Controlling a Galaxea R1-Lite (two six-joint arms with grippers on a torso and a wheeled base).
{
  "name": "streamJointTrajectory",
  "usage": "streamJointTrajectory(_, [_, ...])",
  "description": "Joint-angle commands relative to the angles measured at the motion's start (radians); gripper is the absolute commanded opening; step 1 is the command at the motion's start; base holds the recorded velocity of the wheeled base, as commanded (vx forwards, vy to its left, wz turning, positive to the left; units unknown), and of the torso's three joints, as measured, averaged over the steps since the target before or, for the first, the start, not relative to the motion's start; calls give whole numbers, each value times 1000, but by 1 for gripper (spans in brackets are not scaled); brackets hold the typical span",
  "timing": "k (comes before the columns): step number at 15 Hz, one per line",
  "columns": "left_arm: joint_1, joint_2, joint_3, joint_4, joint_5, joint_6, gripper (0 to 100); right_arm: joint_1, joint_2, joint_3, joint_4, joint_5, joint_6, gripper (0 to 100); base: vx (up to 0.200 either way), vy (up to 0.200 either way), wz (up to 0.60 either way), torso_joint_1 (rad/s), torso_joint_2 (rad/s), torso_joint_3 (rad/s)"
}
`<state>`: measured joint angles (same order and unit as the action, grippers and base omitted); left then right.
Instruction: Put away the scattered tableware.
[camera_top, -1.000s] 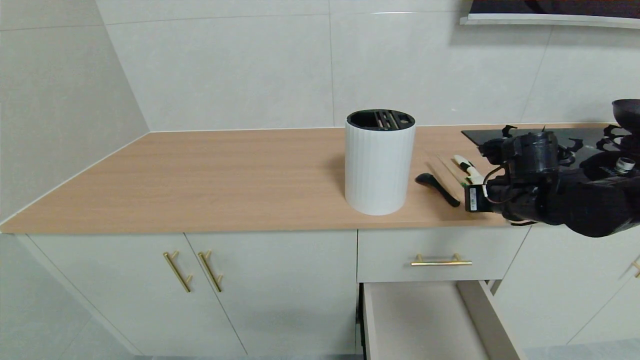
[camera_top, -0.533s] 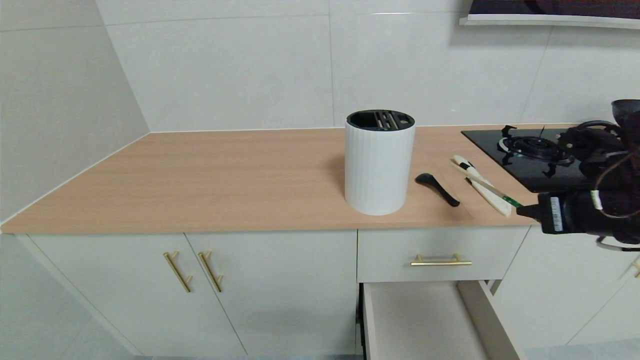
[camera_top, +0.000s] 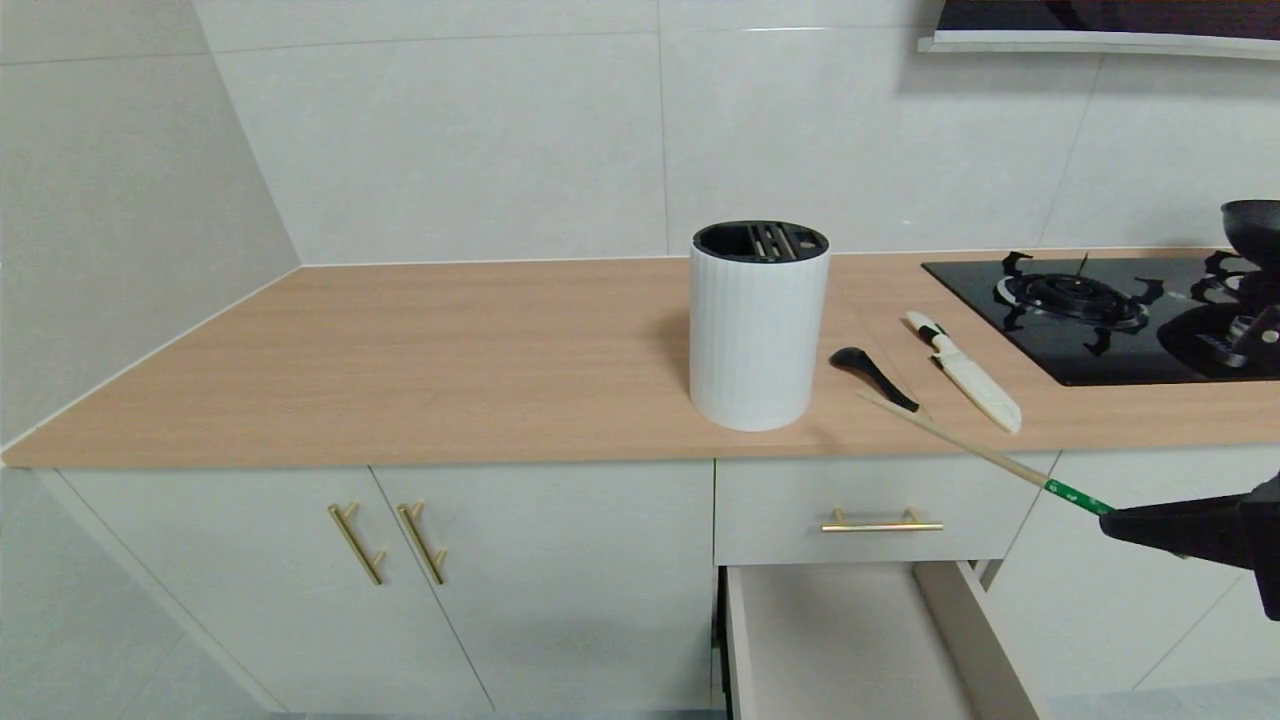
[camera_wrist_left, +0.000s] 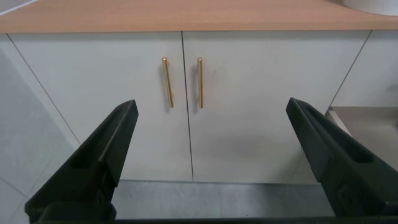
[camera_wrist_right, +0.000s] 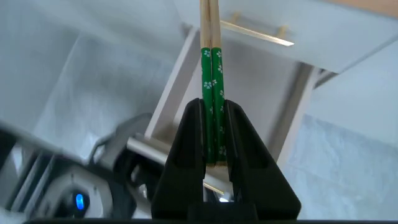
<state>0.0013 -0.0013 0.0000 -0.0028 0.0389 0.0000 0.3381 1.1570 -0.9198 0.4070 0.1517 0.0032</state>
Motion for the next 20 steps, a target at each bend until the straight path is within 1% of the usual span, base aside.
streamJointTrajectory(1, [0,1,0,0,1,0,100,59,-17,47,-5,3,-9,0,0,0,0,0,0,0])
streamJointTrajectory(5, [0,1,0,0,1,0,100,124,35,82,-5,-1,-11,0,0,0,0,0,0,0])
streamJointTrajectory(11, [0,1,0,0,1,0,100,130,92,99,-14,-1,-17,0,0,0,0,0,0,0])
streamJointTrajectory(16, [0,1,0,0,1,0,100,130,95,136,-89,-8,-17,0,0,0,0,0,0,0])
streamJointTrajectory(20, [0,1,0,0,1,0,100,131,96,142,-99,-8,-19,0,0,0,0,-126,297,174])
